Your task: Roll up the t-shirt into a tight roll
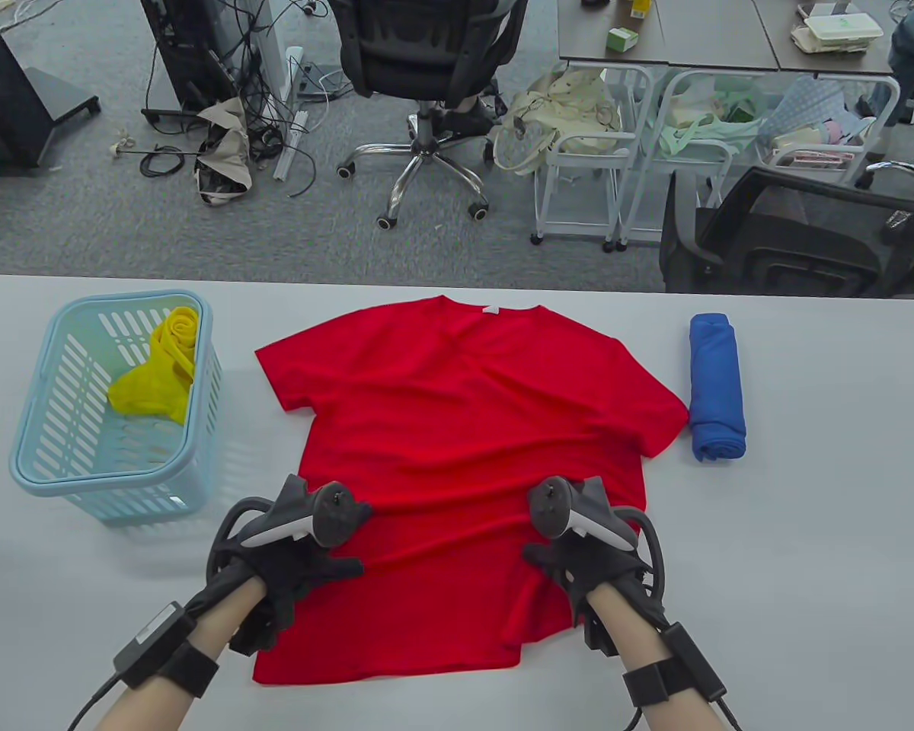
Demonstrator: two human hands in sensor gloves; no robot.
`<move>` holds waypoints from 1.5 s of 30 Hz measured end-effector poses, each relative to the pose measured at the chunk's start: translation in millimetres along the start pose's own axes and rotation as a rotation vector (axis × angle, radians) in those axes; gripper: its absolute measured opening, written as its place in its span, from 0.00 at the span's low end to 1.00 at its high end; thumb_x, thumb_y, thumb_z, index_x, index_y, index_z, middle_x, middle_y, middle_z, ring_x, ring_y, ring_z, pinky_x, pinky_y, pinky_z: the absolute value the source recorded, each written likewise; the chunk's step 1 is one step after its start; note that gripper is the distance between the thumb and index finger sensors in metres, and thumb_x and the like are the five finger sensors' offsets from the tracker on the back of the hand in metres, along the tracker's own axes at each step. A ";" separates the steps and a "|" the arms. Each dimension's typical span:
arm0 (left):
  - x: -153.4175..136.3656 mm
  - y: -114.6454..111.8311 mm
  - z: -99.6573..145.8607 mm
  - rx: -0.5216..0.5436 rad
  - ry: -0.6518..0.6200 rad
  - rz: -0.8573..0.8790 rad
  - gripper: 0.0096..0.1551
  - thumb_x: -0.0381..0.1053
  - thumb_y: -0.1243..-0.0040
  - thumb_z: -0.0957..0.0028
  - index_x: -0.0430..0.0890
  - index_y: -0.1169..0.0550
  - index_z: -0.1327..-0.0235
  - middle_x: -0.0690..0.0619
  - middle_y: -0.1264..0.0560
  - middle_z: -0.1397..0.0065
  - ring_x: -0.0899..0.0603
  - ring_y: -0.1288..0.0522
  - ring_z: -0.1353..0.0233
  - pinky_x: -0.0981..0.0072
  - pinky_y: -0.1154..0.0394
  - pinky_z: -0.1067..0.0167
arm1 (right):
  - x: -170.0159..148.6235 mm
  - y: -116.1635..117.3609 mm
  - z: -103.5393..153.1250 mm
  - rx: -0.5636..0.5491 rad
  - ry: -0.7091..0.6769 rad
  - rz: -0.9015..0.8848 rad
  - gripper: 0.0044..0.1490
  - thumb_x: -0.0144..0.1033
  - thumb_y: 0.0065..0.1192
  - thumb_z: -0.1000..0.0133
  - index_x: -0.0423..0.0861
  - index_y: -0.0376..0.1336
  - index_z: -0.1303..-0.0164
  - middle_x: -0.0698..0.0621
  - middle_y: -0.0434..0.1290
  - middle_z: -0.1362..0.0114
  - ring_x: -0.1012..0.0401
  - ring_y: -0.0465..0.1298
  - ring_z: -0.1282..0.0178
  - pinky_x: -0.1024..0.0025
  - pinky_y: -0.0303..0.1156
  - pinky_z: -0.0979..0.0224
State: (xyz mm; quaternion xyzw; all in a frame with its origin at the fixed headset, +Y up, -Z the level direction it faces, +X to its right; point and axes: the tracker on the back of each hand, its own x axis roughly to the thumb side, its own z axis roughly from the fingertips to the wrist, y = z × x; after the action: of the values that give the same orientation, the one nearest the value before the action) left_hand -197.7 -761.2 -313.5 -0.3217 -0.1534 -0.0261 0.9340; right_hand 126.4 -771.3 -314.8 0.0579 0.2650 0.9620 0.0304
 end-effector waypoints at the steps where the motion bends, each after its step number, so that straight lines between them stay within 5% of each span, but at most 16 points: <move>1: 1.8 -5.8 -9.0 -0.021 0.040 -0.047 0.49 0.77 0.64 0.55 0.66 0.58 0.20 0.51 0.64 0.11 0.37 0.59 0.12 0.38 0.49 0.19 | -2.4 -1.5 2.7 -0.019 0.034 0.024 0.50 0.54 0.53 0.38 0.52 0.36 0.12 0.43 0.34 0.10 0.41 0.38 0.11 0.38 0.44 0.19; 3: 0.8 -10.7 -19.6 0.009 0.110 -0.181 0.53 0.79 0.69 0.58 0.65 0.69 0.25 0.50 0.72 0.14 0.36 0.65 0.13 0.39 0.54 0.19 | -8.1 -6.6 10.2 -0.080 0.121 0.082 0.52 0.55 0.56 0.39 0.50 0.37 0.12 0.41 0.37 0.10 0.40 0.43 0.11 0.39 0.46 0.19; 5: -4.7 -9.6 -23.4 0.007 0.120 -0.121 0.54 0.80 0.71 0.61 0.64 0.70 0.26 0.49 0.73 0.15 0.36 0.67 0.14 0.39 0.56 0.19 | -16.0 -14.1 19.8 -0.145 0.165 0.152 0.52 0.54 0.60 0.41 0.50 0.41 0.13 0.41 0.41 0.10 0.39 0.47 0.11 0.39 0.47 0.19; 10: -21.8 -7.6 -25.7 0.001 0.151 -0.060 0.54 0.79 0.68 0.61 0.65 0.70 0.26 0.51 0.74 0.15 0.36 0.68 0.14 0.39 0.58 0.19 | -33.8 -26.4 40.6 -0.088 -0.109 0.016 0.31 0.44 0.68 0.43 0.53 0.63 0.29 0.47 0.64 0.18 0.48 0.68 0.22 0.45 0.61 0.24; 13: -31.5 -7.1 -26.9 0.000 0.168 -0.030 0.54 0.79 0.68 0.60 0.66 0.70 0.26 0.51 0.74 0.15 0.37 0.69 0.15 0.40 0.60 0.19 | -36.3 -26.5 44.0 -0.051 -0.107 -0.054 0.25 0.42 0.70 0.45 0.54 0.69 0.37 0.50 0.71 0.25 0.51 0.75 0.30 0.49 0.68 0.29; 16: -38.9 -7.4 -27.0 0.000 0.174 -0.004 0.53 0.79 0.68 0.60 0.66 0.70 0.26 0.52 0.75 0.16 0.37 0.70 0.15 0.40 0.61 0.20 | -32.0 -15.8 40.1 0.082 -0.146 -0.014 0.35 0.44 0.73 0.48 0.54 0.65 0.29 0.46 0.62 0.16 0.45 0.65 0.19 0.44 0.61 0.24; 21: -53.4 -7.1 -26.5 0.003 0.191 0.033 0.53 0.78 0.66 0.60 0.67 0.69 0.26 0.53 0.74 0.16 0.38 0.70 0.15 0.40 0.61 0.20 | -26.0 -0.2 28.1 0.134 -0.175 0.015 0.50 0.44 0.76 0.49 0.57 0.51 0.20 0.42 0.37 0.11 0.41 0.41 0.13 0.38 0.46 0.20; 23: -58.0 -7.8 -26.2 0.001 0.191 0.055 0.53 0.78 0.66 0.60 0.67 0.69 0.27 0.53 0.75 0.16 0.38 0.71 0.15 0.40 0.62 0.20 | -27.2 -0.6 26.0 0.081 -0.167 0.003 0.45 0.44 0.74 0.47 0.59 0.54 0.22 0.44 0.38 0.11 0.43 0.42 0.13 0.40 0.46 0.20; 26: -60.3 -8.9 -26.0 0.000 0.191 0.067 0.52 0.78 0.66 0.59 0.67 0.70 0.27 0.54 0.75 0.16 0.38 0.72 0.16 0.40 0.63 0.20 | -29.7 -3.7 22.6 -0.039 -0.141 -0.035 0.22 0.41 0.64 0.41 0.56 0.66 0.36 0.48 0.49 0.12 0.46 0.52 0.15 0.44 0.51 0.21; 33: -60.2 -9.2 -25.9 -0.003 0.188 0.073 0.52 0.78 0.66 0.59 0.67 0.70 0.27 0.53 0.76 0.17 0.38 0.72 0.16 0.40 0.64 0.21 | -49.8 -8.9 21.1 0.040 -0.198 -0.257 0.25 0.41 0.43 0.37 0.43 0.63 0.36 0.42 0.51 0.15 0.45 0.51 0.18 0.44 0.51 0.22; 40: -60.2 -9.2 -25.0 -0.005 0.185 0.077 0.52 0.78 0.67 0.59 0.68 0.70 0.27 0.53 0.76 0.17 0.38 0.73 0.16 0.40 0.65 0.21 | -42.6 -9.8 22.4 0.022 -0.113 -0.160 0.25 0.48 0.46 0.36 0.44 0.66 0.43 0.44 0.58 0.19 0.47 0.57 0.20 0.45 0.54 0.23; 45: -60.2 -9.9 -25.0 -0.006 0.182 0.083 0.52 0.78 0.67 0.59 0.67 0.70 0.28 0.53 0.77 0.17 0.38 0.73 0.17 0.40 0.65 0.21 | -25.0 -3.2 20.3 -0.037 -0.024 0.066 0.30 0.57 0.60 0.43 0.47 0.64 0.41 0.48 0.57 0.19 0.50 0.57 0.20 0.42 0.52 0.22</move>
State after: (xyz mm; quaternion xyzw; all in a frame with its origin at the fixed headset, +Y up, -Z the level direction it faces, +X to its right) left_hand -249.7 -787.3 -344.5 -0.3268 -0.0545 -0.0172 0.9434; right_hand 153.9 -760.5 -301.5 0.0776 0.2445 0.9665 0.0032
